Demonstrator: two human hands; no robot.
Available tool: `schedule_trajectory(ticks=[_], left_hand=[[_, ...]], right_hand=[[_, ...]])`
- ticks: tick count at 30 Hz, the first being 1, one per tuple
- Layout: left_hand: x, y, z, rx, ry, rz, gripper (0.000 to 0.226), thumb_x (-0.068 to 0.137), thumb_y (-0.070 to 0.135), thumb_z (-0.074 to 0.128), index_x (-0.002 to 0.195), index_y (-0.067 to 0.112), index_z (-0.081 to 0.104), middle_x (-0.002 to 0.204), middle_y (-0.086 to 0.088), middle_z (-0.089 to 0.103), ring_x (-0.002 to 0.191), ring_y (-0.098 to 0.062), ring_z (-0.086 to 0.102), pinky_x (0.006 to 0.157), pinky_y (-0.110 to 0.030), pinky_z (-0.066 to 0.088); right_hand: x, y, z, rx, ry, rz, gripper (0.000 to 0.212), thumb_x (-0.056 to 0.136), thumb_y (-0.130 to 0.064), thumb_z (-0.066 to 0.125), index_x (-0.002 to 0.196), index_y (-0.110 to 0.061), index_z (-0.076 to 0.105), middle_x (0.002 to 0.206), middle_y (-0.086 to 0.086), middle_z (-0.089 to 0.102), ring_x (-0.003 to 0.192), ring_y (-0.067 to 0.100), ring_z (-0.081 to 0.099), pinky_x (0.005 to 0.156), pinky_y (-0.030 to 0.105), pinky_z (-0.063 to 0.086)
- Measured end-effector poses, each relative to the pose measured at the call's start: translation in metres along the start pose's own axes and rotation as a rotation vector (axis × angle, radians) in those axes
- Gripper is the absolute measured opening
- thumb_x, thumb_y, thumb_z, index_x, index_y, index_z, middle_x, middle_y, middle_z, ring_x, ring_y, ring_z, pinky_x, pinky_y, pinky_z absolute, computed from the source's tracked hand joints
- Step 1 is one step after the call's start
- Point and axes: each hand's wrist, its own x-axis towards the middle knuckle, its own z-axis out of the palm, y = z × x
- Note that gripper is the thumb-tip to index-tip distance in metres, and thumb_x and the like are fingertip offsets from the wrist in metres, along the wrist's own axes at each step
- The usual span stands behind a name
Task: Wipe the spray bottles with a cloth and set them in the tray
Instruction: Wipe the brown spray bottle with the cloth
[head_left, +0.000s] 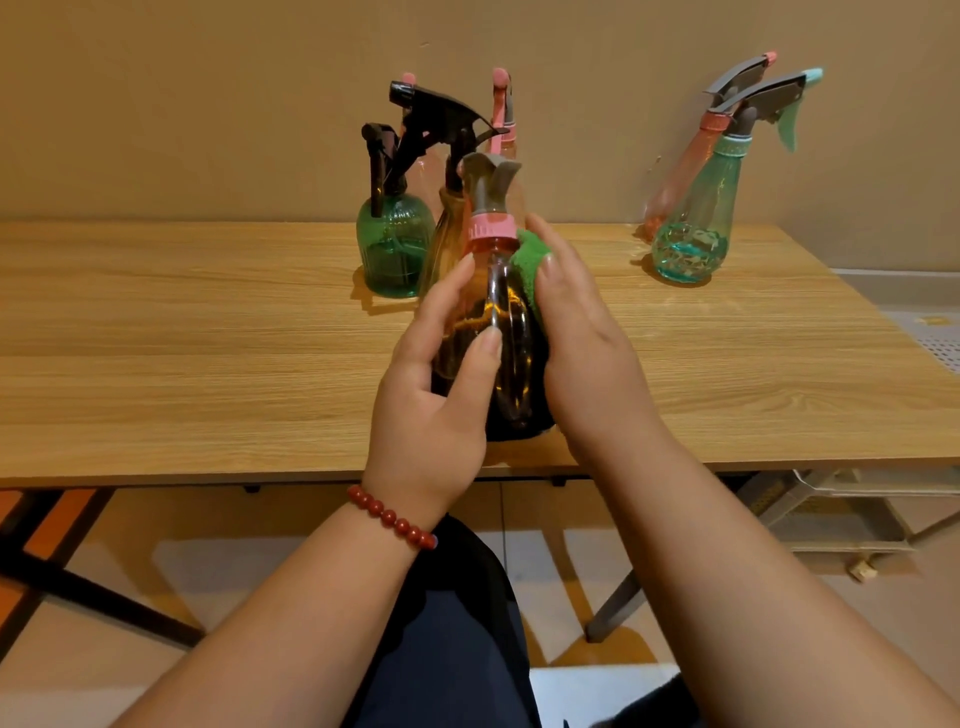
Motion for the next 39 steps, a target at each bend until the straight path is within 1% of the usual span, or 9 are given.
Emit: schedule_trajectory(ticks=[5,8,10,13,17,21,28,32,39], left_hand=[[0.004,-0.007,-0.006,0.056,0.030,0.004,0.050,0.091,0.039,0.047,0.139,0.031,0.042,0.142,0.007,0.049,0.130,-0.002,0.046,0.105,-0.022,0.041],[0.000,-0.011,-0.006,0.085,-0.004,0.005,0.049,0.091,0.040,0.047,0.139,0.034,0.042,0.142,0.007,0.049,0.131,-0.006,0.046,0.108,-0.035,0.041],[-0.003,-0.012,-0.004,0.075,-0.036,-0.005,0.046,0.090,0.040,0.048,0.136,0.042,0.042,0.141,0.010,0.050,0.131,-0.008,0.046,0.107,-0.043,0.042],[-0.004,-0.009,0.000,0.071,-0.028,-0.012,0.046,0.089,0.040,0.048,0.134,0.044,0.042,0.140,0.012,0.050,0.130,-0.003,0.045,0.109,-0.036,0.041],[0.003,-0.005,0.002,-0.003,0.019,-0.049,0.043,0.091,0.038,0.049,0.134,0.041,0.044,0.139,0.009,0.052,0.127,-0.003,0.049,0.106,-0.032,0.043],[0.005,-0.005,0.001,-0.087,0.072,-0.091,0.042,0.088,0.044,0.047,0.130,0.045,0.045,0.138,0.009,0.053,0.129,-0.009,0.049,0.108,-0.042,0.041],[0.000,0.001,0.011,-0.061,0.044,-0.056,0.038,0.102,0.023,0.035,0.139,0.031,0.033,0.136,0.021,0.044,0.123,0.015,0.042,0.095,-0.004,0.035],[0.001,0.007,0.010,0.094,0.009,-0.027,0.047,0.096,0.048,0.031,0.142,0.042,0.023,0.146,0.029,0.028,0.133,0.018,0.024,0.106,-0.004,0.023],[0.006,0.012,0.013,0.033,0.056,-0.029,0.053,0.098,0.030,0.045,0.148,0.033,0.028,0.149,0.016,0.038,0.134,0.008,0.035,0.108,-0.014,0.034]], right_hand=[[-0.025,0.020,0.011,-0.064,0.000,-0.047,0.043,0.104,-0.032,0.031,0.147,-0.038,0.026,0.138,-0.028,0.030,0.127,-0.023,0.023,0.104,0.003,0.023],[-0.018,0.017,0.007,-0.040,0.001,0.015,0.042,0.104,-0.037,0.032,0.145,-0.041,0.031,0.141,-0.023,0.037,0.131,-0.009,0.034,0.108,0.018,0.033],[-0.006,0.009,0.000,-0.014,0.006,0.066,0.039,0.103,-0.040,0.033,0.142,-0.044,0.038,0.139,-0.017,0.047,0.122,-0.003,0.047,0.096,0.018,0.045],[0.005,0.004,-0.005,0.078,0.018,0.124,0.035,0.102,-0.042,0.036,0.135,-0.045,0.047,0.128,-0.015,0.058,0.110,-0.002,0.057,0.088,0.022,0.049],[-0.013,0.011,0.000,0.044,0.032,0.118,0.038,0.102,-0.046,0.030,0.140,-0.048,0.036,0.138,-0.019,0.049,0.122,-0.005,0.048,0.102,0.027,0.044],[-0.031,0.018,0.005,0.046,0.039,0.121,0.040,0.100,-0.045,0.029,0.139,-0.052,0.032,0.122,-0.043,0.035,0.106,-0.035,0.030,0.088,-0.007,0.028],[-0.035,0.013,0.005,0.102,0.155,0.096,0.026,0.100,-0.047,0.034,0.122,-0.057,0.045,0.136,-0.018,0.051,0.127,0.000,0.046,0.109,0.035,0.038],[-0.034,0.011,-0.001,0.057,0.173,0.031,0.039,0.097,-0.046,0.032,0.135,-0.043,0.044,0.138,-0.021,0.046,0.126,-0.009,0.040,0.105,0.013,0.035],[-0.033,0.016,0.006,-0.002,0.130,-0.095,0.039,0.100,-0.034,0.034,0.139,-0.038,0.037,0.140,-0.021,0.038,0.131,-0.012,0.032,0.105,0.007,0.029]])
